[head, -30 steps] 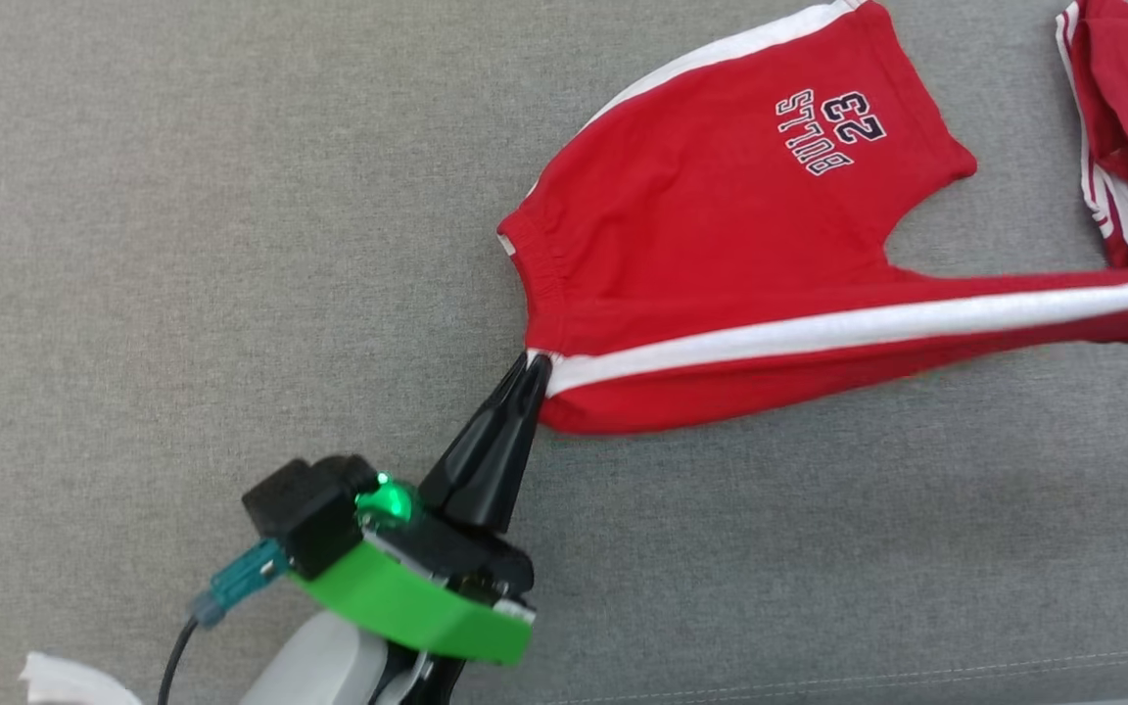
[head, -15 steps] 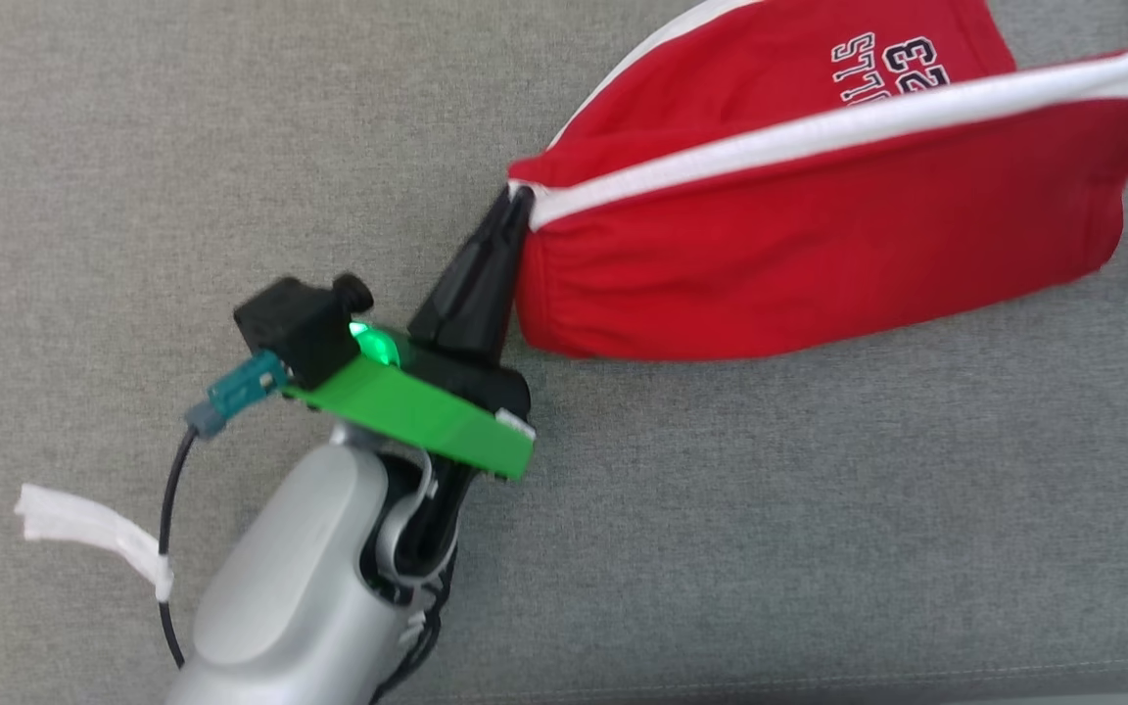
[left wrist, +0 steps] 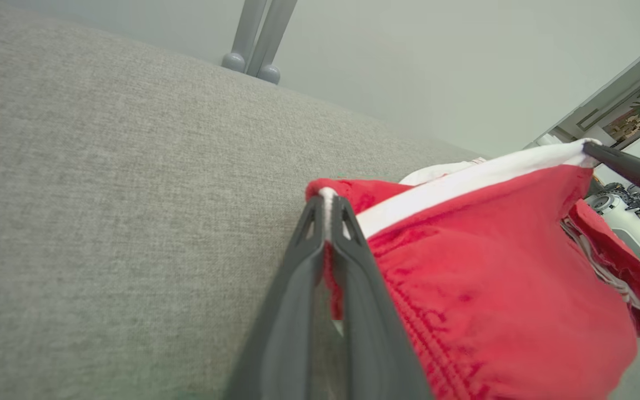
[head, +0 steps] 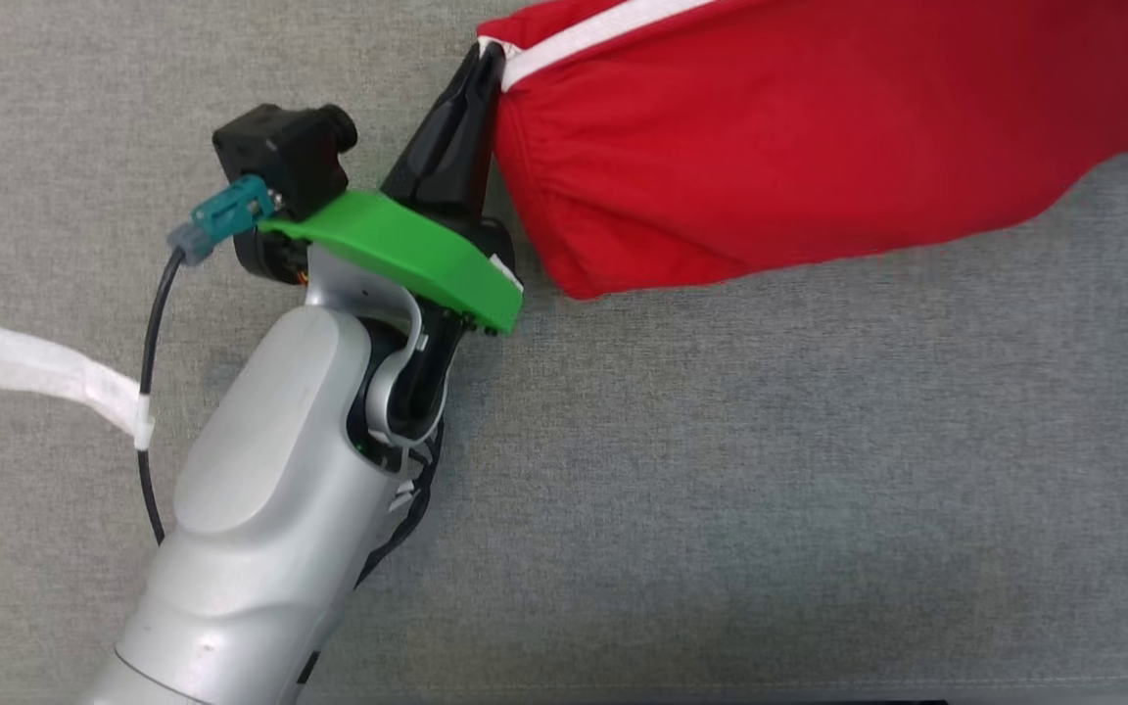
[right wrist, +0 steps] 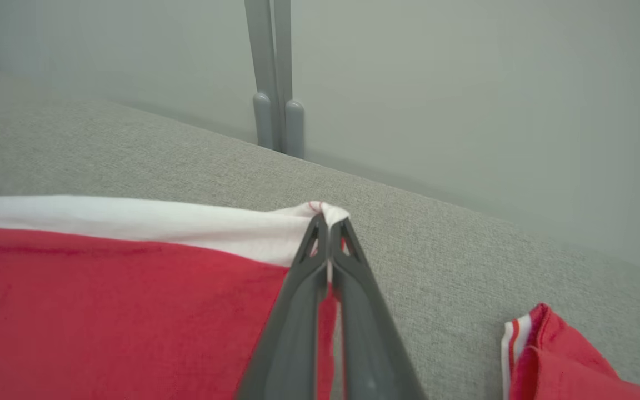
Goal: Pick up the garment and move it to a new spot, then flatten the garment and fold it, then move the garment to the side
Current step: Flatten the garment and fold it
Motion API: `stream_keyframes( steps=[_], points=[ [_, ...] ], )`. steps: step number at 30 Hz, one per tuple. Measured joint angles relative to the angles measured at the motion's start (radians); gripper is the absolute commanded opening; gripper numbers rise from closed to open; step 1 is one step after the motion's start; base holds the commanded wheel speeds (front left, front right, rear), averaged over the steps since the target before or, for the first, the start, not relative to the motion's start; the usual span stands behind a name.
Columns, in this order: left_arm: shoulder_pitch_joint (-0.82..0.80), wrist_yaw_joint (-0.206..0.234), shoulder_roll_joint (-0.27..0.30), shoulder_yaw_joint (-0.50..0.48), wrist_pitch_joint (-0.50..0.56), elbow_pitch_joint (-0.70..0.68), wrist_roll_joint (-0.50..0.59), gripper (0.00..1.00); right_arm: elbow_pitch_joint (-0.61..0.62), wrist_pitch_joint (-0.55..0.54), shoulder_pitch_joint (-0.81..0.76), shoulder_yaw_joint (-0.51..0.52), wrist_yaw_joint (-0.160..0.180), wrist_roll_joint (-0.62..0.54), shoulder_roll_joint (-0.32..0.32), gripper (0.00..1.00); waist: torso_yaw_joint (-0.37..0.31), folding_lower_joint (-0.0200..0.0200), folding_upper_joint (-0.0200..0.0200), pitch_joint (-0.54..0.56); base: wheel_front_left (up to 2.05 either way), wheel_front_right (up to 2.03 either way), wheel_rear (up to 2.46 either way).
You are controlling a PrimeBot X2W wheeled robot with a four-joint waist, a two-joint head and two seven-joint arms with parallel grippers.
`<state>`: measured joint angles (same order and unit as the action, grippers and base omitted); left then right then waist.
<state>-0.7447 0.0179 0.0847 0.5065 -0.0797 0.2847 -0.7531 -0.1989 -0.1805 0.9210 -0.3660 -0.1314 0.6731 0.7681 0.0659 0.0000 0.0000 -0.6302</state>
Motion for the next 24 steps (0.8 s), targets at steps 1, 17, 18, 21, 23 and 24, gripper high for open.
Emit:
stream_keyframes(
  steps=[1, 17, 18, 21, 23, 24],
  points=[
    [-0.009, 0.005, -0.001, -0.001, 0.003, 0.008, 0.000, 0.00, -0.016, -0.003, 0.023, -0.022, 0.000, -0.005, 0.001, 0.00, 0.003, 0.0000, 0.0000, -0.007, 0.00, 0.00, 0.00],
    [-0.033, 0.006, 0.000, 0.041, -0.068, 0.041, 0.037, 1.00, -0.242, 0.158, 0.184, -0.219, 0.000, 0.011, -0.025, 1.00, 0.036, 0.0000, 0.0000, -0.009, 0.00, 0.00, 0.00],
    [-0.022, 0.014, 0.006, 0.040, -0.088, 0.032, 0.052, 1.00, -0.240, 0.177, 0.176, -0.222, 0.000, 0.012, -0.024, 1.00, 0.035, 0.0000, 0.0000, -0.001, 0.00, 0.00, 0.00],
    [0.033, 0.049, 0.037, 0.044, -0.145, -0.002, 0.114, 1.00, -0.228, 0.247, 0.117, -0.230, 0.000, 0.025, -0.026, 1.00, 0.030, 0.0000, 0.0000, 0.030, 0.00, 0.00, 0.00],
    [0.084, 0.074, 0.063, 0.046, -0.167, -0.032, 0.162, 1.00, -0.222, 0.292, 0.062, -0.229, 0.000, 0.040, -0.036, 1.00, 0.025, 0.0000, 0.0000, 0.057, 0.00, 0.00, 0.00],
    [0.114, 0.085, 0.070, 0.043, -0.172, -0.049, 0.181, 1.00, -0.220, 0.312, 0.033, -0.227, 0.000, 0.043, -0.043, 1.00, 0.023, 0.0000, 0.0000, 0.072, 0.00, 0.00, 0.00]
  ],
)
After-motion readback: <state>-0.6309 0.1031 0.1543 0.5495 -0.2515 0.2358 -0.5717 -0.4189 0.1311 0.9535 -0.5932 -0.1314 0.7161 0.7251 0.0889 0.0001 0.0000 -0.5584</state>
